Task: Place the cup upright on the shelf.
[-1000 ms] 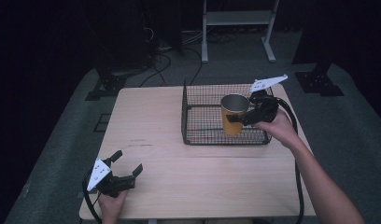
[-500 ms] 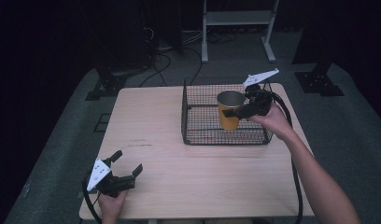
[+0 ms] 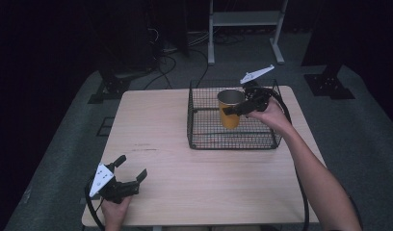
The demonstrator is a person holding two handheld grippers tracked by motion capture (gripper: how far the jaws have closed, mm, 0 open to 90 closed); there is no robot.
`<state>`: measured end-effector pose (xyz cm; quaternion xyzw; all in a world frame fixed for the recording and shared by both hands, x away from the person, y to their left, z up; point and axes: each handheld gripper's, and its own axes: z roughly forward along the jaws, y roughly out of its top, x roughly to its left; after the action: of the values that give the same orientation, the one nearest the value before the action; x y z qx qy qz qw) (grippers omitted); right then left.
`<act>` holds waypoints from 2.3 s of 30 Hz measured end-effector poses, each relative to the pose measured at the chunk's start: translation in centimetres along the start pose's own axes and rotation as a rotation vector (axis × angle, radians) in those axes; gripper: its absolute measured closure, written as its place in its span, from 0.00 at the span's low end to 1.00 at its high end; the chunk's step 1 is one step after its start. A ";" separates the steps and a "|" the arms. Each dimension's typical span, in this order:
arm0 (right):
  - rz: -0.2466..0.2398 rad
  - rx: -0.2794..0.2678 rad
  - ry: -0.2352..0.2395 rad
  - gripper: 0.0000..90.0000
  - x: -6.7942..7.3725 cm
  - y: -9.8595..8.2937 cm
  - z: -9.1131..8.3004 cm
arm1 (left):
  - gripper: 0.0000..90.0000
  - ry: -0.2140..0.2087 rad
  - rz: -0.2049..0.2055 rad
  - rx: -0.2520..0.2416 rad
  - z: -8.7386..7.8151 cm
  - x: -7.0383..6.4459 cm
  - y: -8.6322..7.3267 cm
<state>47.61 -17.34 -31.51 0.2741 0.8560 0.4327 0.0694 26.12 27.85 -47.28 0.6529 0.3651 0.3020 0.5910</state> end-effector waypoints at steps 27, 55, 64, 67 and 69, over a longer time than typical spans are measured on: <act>0.052 0.029 -0.021 0.15 -3.1 -0.8 5.2 | 0.02 -0.011 -0.007 -0.003 0.0 0.0 0.0; 0.127 0.095 -0.029 0.13 -5.1 -2.9 9.2 | 0.02 -0.010 -0.010 -0.006 -0.1 0.1 0.0; 0.119 0.109 -0.057 0.12 -5.1 -2.8 9.1 | 0.02 -0.011 -0.010 -0.005 -0.1 0.1 0.0; 0.113 0.112 -0.059 0.11 -4.9 -2.7 9.1 | 0.02 -0.011 -0.010 -0.005 -0.1 0.1 0.0; 0.113 0.108 -0.053 0.11 -4.7 -2.7 9.1 | 0.02 -0.011 -0.009 -0.004 -0.1 0.1 0.0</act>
<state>53.77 -14.70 -39.76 0.3369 0.8591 0.3817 0.0524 26.10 27.98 -47.32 0.6515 0.3643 0.2965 0.5958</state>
